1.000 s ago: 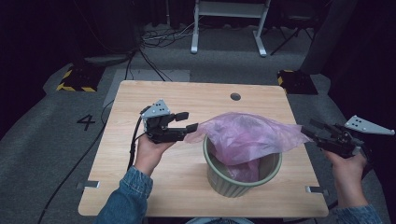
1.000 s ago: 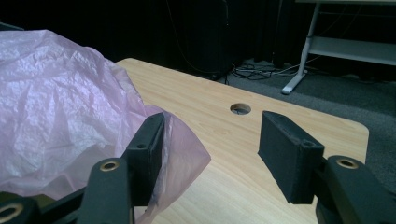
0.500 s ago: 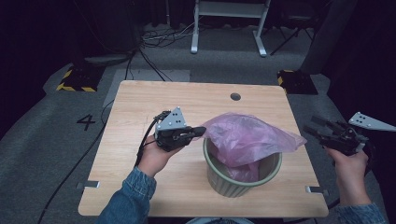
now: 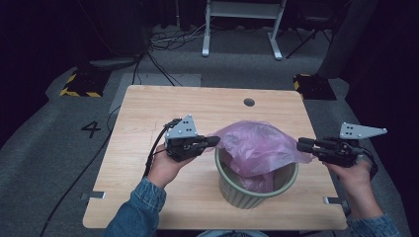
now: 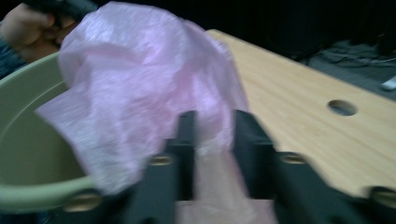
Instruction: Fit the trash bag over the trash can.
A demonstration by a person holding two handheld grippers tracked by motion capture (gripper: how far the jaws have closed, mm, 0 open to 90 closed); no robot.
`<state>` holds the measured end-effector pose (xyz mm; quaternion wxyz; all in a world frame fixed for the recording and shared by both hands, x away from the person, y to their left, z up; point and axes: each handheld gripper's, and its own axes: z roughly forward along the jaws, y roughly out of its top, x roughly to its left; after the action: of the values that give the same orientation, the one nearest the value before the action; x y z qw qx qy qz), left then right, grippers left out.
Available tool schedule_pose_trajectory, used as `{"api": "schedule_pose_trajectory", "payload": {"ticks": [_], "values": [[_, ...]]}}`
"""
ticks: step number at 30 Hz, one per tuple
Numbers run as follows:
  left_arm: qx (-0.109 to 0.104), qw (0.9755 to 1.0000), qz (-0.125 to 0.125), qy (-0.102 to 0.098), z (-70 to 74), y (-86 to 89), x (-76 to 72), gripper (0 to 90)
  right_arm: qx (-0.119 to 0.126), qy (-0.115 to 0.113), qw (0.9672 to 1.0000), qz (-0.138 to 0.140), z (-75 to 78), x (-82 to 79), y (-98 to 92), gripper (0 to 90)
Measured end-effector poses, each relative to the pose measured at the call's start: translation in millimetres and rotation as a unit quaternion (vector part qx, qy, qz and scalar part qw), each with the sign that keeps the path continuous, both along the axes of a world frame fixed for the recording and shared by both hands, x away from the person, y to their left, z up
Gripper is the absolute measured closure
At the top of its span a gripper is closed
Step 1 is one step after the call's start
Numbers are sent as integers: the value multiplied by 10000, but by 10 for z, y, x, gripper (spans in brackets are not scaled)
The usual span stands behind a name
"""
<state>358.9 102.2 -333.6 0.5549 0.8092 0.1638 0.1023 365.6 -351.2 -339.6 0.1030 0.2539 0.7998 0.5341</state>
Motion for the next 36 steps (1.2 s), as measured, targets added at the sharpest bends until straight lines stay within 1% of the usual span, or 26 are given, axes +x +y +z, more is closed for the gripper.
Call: {"api": "schedule_pose_trajectory", "payload": {"ticks": [1,2,4,5,6,7,8,9,10,11,13,14,15,16,17,19,20,21,22,23,25,27,30,32,35,36], "values": [[7,10000,-17,-14,-2,7,-18,898,-4,26,10000,25,6,-20,-1,899],[5,10000,-28,-18,-6,17,-35,898,7,54,10000,79,15,-37,-6,900],[-18,10000,-16,-24,-12,42,-54,898,59,75,9999,86,46,-82,-23,900],[-19,10000,-3,-31,-11,48,-53,897,112,54,9999,84,64,-101,-33,872],[-46,10000,19,-12,-9,52,-47,898,152,28,9999,73,79,-108,-40,772],[-46,10000,25,-18,-7,54,-38,897,280,5,9996,-6,104,-108,-45,628],[-76,10000,39,10,-4,46,-26,897,378,14,9993,-13,116,-101,-45,541],[-69,10000,44,20,-3,32,-17,897,559,79,9984,59,127,-79,-36,464],[-33,10000,40,15,-4,19,-9,897,610,118,9980,64,131,-63,-19,414],[27,10000,57,29,-9,-2,1,894,578,99,9983,29,128,-52,-2,382],[166,9998,81,-18,-39,-41,25,894,342,83,9994,-61,97,-11,56,366],[175,9998,71,-27,-58,-50,37,896,219,139,9996,-73,61,21,89,370],[147,9999,53,5,-74,-54,47,897,160,219,9996,-54,30,43,111,412],[80,10000,39,29,-84,-50,48,898,148,313,9994,22,2,53,128,541],[65,10000,22,32,-87,-45,45,898,122,311,9994,113,-15,47,140,613],[61,10000,29,7,-87,-35,24,898,132,140,9998,107,-8,3,150,727],[62,10000,26,-23,-80,-23,2,899,96,50,9999,66,6,-19,149,758],[58,10000,19,-44,-73,-14,-14,899,24,-103,9999,-14,33,-57,142,790],[23,10000,13,-87,-60,5,-45,898,-14,-180,9998,-63,49,-79,133,822],[3,9999,5,-114,-52,18,-67,898,12,-248,9997,-87,70,-116,110,855],[-39,9998,-21,-208,-41,55,-142,899,113,-329,9994,-64,90,-187,63,892],[-40,9994,-62,-343,-72,94,-249,899,219,-443,9987,115,90,-283,22,900],[-108,9993,-95,-359,-151,135,-351,899,142,-436,9984,345,55,-440,9,900],[-101,9992,-94,-365,-180,160,-388,899,83,-439,9980,453,29,-534,14,900],[-133,9993,-132,-314,-215,202,-430,899,116,-459,9969,630,11,-663,-1,900],[-123,9993,-183,-301,-236,219,-456,899,131,-464,9965,681,5,-696,-6,900]]}}
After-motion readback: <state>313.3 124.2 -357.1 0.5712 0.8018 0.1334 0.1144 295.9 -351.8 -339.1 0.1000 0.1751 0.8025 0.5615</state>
